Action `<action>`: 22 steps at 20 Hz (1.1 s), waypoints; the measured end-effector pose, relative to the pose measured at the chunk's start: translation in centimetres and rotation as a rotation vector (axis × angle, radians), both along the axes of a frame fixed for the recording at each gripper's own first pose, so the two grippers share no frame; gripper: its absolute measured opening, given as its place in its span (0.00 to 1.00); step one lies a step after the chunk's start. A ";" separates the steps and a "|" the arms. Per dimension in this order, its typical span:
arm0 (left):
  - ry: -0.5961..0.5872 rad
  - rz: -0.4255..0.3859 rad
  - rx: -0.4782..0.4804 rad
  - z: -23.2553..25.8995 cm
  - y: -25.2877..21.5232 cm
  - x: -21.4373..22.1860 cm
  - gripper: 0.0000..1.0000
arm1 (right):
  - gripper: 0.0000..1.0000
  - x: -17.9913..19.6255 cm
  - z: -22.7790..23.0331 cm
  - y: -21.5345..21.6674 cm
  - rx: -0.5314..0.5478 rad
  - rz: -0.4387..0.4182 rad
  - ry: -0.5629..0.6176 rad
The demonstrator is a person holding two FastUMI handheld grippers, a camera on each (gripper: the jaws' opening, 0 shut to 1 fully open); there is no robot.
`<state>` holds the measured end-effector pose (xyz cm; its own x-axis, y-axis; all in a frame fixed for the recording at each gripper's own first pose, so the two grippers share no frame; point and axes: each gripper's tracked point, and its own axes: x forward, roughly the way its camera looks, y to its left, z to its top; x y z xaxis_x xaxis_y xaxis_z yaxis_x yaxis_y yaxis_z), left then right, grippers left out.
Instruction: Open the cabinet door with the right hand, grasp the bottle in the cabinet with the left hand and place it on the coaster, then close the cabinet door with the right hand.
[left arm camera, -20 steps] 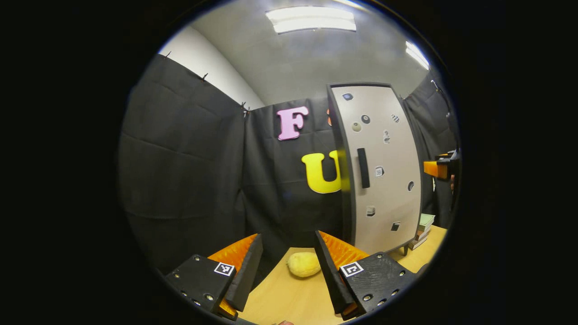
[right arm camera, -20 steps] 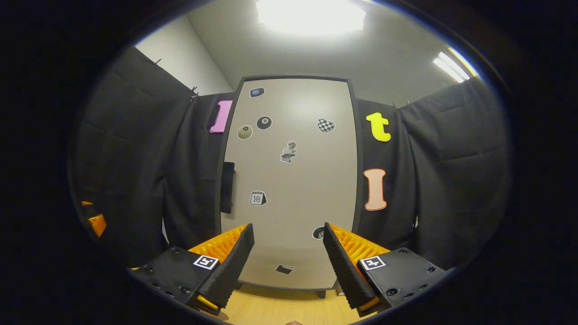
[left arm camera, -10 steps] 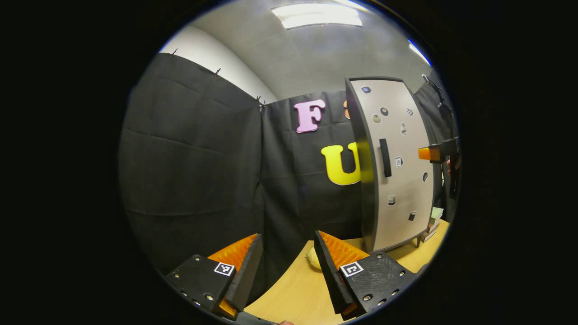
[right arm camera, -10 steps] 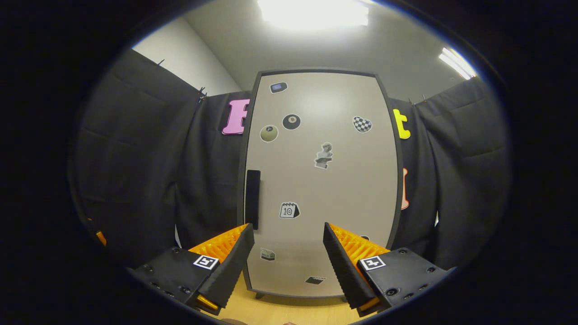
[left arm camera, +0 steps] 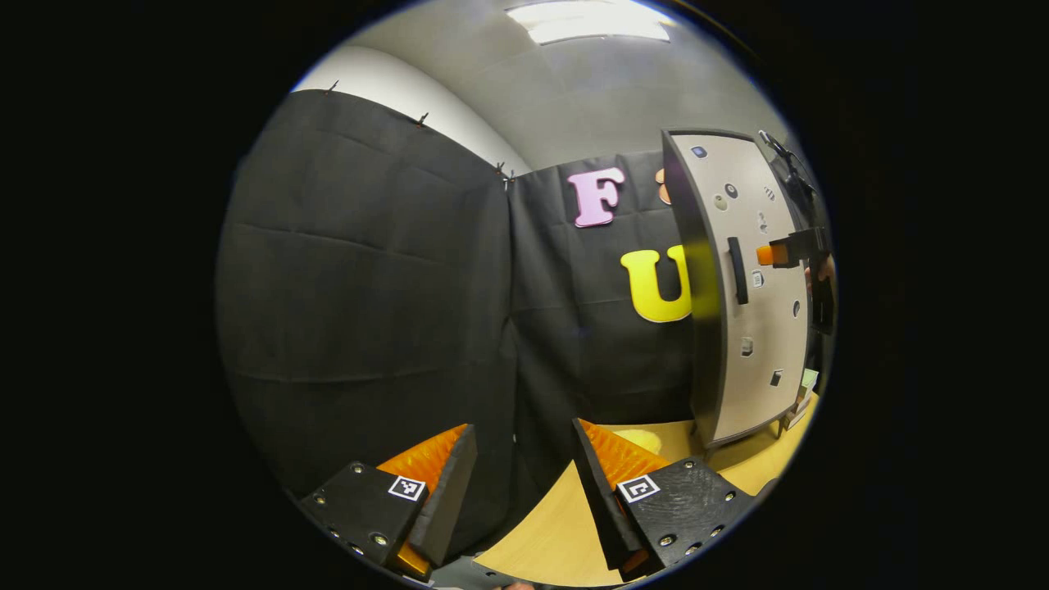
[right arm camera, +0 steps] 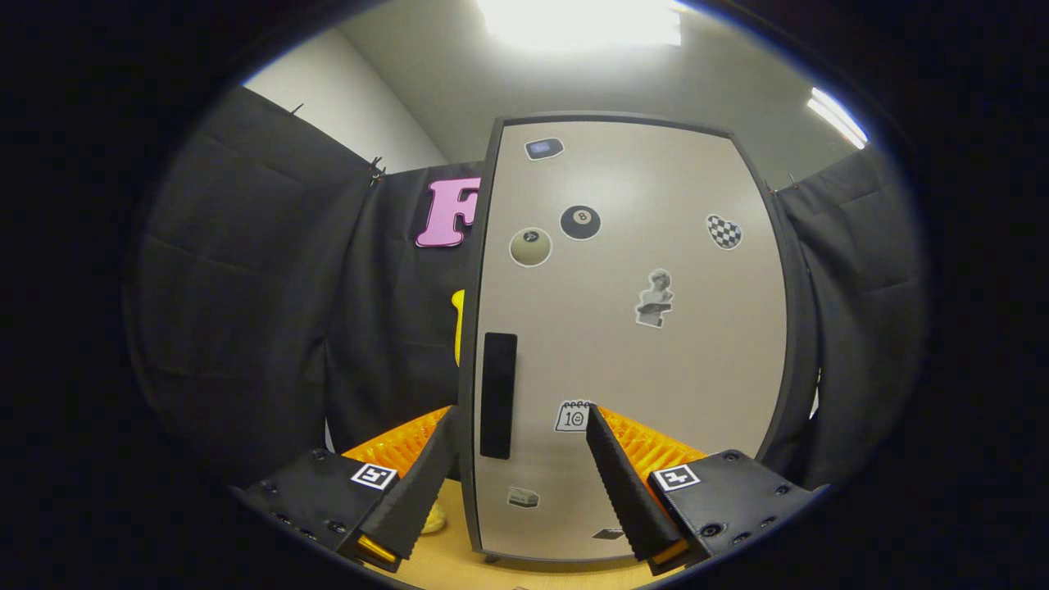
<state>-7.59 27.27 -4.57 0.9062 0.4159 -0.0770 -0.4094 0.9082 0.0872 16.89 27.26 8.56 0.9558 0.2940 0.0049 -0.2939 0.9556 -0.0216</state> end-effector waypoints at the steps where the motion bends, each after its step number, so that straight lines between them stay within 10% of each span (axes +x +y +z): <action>1: 0.005 0.012 0.000 -0.2 0.5 -0.2 0.67 | 0.98 0.6 -0.1 0.3 -0.007 -0.003 0.000; 11: 0.039 0.101 -0.015 -2.3 4.6 -2.2 0.67 | 0.90 4.8 -1.9 3.9 -0.029 -0.018 0.083; 22: 0.051 0.131 -0.010 -3.0 5.7 -3.2 0.67 | 0.35 8.5 -3.4 4.5 -0.006 -0.106 0.202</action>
<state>-10.78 33.00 -7.53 0.8390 0.5292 -0.1265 -0.5196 0.8483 0.1019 25.36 31.77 5.21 0.9627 0.1913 -0.1911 -0.1908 0.9814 0.0215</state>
